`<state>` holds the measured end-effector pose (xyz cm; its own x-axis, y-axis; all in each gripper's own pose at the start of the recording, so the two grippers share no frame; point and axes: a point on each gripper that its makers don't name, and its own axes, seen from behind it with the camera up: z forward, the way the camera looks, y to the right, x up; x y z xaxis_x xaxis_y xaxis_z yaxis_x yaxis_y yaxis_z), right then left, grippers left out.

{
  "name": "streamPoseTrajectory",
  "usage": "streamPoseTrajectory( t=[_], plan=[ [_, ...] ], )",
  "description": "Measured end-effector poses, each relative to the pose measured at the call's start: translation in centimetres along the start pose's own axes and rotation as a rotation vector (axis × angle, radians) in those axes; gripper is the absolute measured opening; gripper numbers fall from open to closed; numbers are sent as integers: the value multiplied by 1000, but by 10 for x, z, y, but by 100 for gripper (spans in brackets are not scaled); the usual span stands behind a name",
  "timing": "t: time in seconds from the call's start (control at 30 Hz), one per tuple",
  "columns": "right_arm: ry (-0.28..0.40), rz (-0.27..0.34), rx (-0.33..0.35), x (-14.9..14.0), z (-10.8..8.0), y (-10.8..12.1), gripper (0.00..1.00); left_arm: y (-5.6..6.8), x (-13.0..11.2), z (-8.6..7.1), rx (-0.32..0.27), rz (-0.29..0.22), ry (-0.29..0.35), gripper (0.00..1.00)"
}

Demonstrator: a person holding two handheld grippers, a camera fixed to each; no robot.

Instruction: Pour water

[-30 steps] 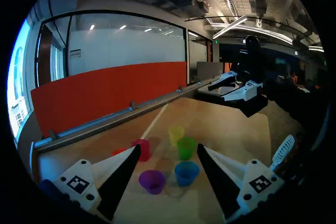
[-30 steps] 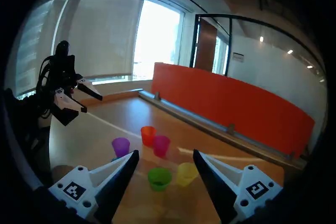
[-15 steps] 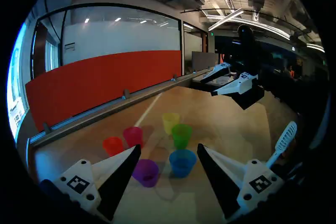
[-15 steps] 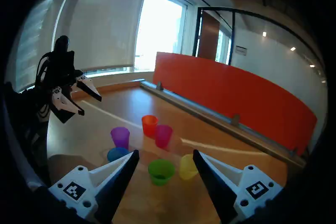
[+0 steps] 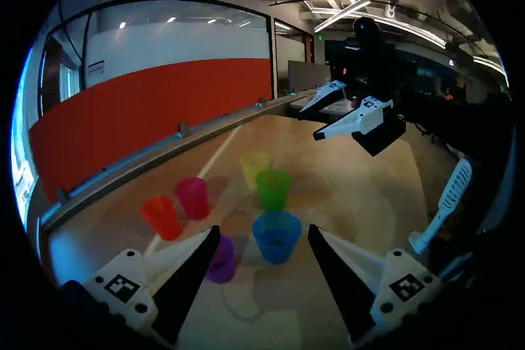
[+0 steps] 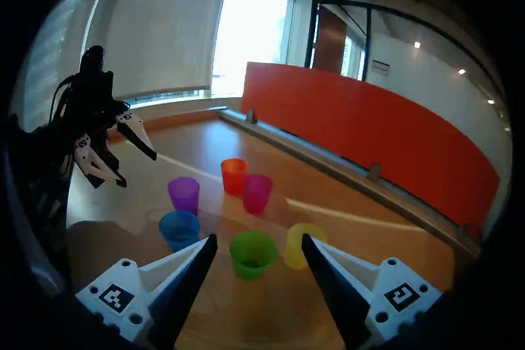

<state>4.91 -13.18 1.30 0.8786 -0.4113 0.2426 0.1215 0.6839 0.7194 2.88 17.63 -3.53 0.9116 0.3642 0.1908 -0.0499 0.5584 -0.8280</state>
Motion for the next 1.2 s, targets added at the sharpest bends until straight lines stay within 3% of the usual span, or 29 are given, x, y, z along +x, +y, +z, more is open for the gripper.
streamPoseTrajectory(
  t=[0.63, 1.2],
  plan=[
    [-53, -2, 24, -36, 31, -4, 100, 19, -43, 36, -75, 33, -129, 100],
    [-92, 8, 47, -62, 55, -6, 99, 23, -63, 66, -106, 44, -202, 100]
  ],
)
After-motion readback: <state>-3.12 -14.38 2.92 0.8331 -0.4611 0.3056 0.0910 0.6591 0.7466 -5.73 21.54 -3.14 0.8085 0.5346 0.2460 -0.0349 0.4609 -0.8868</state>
